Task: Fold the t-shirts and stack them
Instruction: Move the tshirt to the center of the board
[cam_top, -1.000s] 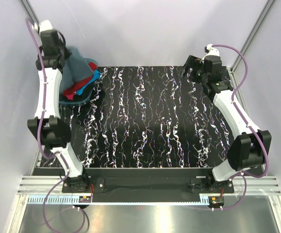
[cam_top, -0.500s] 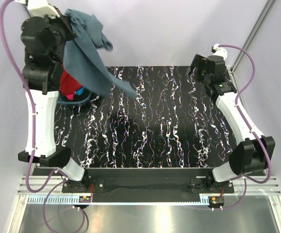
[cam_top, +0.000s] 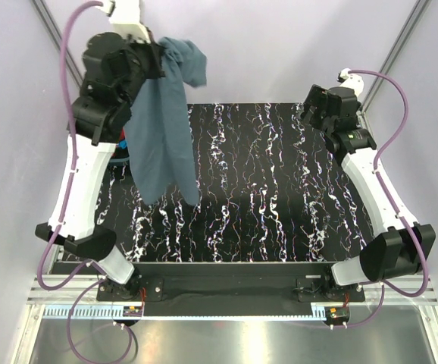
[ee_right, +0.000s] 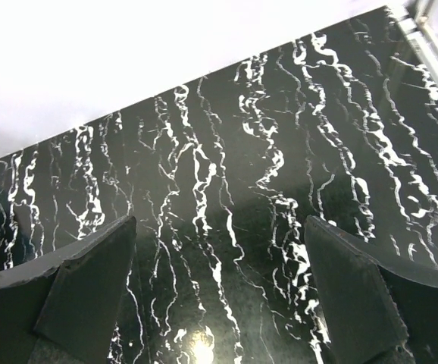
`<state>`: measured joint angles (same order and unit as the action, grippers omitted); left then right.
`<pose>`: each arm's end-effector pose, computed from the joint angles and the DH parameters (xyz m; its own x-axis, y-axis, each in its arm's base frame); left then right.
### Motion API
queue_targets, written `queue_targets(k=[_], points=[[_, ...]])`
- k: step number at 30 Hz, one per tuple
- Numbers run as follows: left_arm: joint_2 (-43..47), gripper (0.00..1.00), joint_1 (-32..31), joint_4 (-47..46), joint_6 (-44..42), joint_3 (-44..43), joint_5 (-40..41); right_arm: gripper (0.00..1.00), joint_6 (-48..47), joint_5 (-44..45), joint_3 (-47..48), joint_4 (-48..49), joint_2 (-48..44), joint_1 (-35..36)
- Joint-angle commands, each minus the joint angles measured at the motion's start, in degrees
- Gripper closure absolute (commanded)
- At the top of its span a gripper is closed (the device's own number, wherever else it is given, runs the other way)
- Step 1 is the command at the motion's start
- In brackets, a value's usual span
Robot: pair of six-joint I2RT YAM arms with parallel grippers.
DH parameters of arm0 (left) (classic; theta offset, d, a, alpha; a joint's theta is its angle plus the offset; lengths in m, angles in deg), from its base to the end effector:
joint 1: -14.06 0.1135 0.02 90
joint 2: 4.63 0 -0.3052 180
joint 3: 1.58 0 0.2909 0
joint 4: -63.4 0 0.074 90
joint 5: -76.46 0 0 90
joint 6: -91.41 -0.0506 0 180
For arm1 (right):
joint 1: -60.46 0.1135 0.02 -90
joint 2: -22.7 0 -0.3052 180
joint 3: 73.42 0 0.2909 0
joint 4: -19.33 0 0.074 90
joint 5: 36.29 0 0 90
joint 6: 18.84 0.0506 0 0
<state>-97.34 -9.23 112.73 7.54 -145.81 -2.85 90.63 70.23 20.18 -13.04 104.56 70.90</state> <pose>0.3152 -0.1254 0.6508 0.0116 -0.1192 -0.9928 0.2208 0.9687 -0.1138 0.3726 0.0540 0.4317 -0.2974 0.2701 -0.9158 0.1984 0.9557 0.2175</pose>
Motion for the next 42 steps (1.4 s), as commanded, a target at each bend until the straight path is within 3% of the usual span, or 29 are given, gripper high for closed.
queue_targets(k=[1,8,15,17,20,23,24,25,35,37,42], points=[[0.77,1.0,-3.16,-3.86,-1.91,2.51,-2.44,0.0,-0.66,3.08,4.96,-2.2,-2.06,-0.15],[-4.23,1.0,-17.29,-8.76,4.85,15.33,-1.74,0.0,2.6,7.22,5.5,-7.22,-4.87,-0.15],[-11.26,1.0,-18.11,-25.9,14.69,43.28,-0.41,0.0,0.93,5.46,-1.52,-7.22,-7.33,-0.24],[-16.87,1.0,-18.11,-27.5,16.19,45.23,-1.81,0.0,0.49,5.11,-2.67,-7.22,-7.25,-0.24],[-25.05,0.98,-18.54,-22.68,16.37,40.77,-3.84,0.0,-0.13,1.61,-4.26,-7.22,-6.63,-0.15],[-26.47,0.67,-18.72,-21.87,16.37,40.14,-3.32,0.0,-0.39,-2.0,-4.79,-7.13,-6.19,-0.15],[-26.04,0.43,-18.72,-22.05,16.37,39.96,-3.23,0.0,-0.39,-2.53,-4.79,-7.22,-5.76,-0.24],[-25.69,0.34,-18.72,-22.05,16.28,39.87,-2.97,0.0,-0.39,-3.06,-4.79,-7.13,-5.66,-0.15],[-15.5,0.01,-17.06,-17.23,16.89,39.43,-0.86,0.0,0.31,-12.19,-2.68,-7.3,-2.33,-0.15],[-10.77,0.01,-13.65,-12.33,18.82,40.04,-2.51,0.0,0.4,-15.09,-1.89,-7.48,-1.71,0.02],[2.68,0.01,-4.94,-11.15,25.68,52.69,-6.75,0.0,2.51,-19.68,1.09,-7.66,3.01,5.8]])
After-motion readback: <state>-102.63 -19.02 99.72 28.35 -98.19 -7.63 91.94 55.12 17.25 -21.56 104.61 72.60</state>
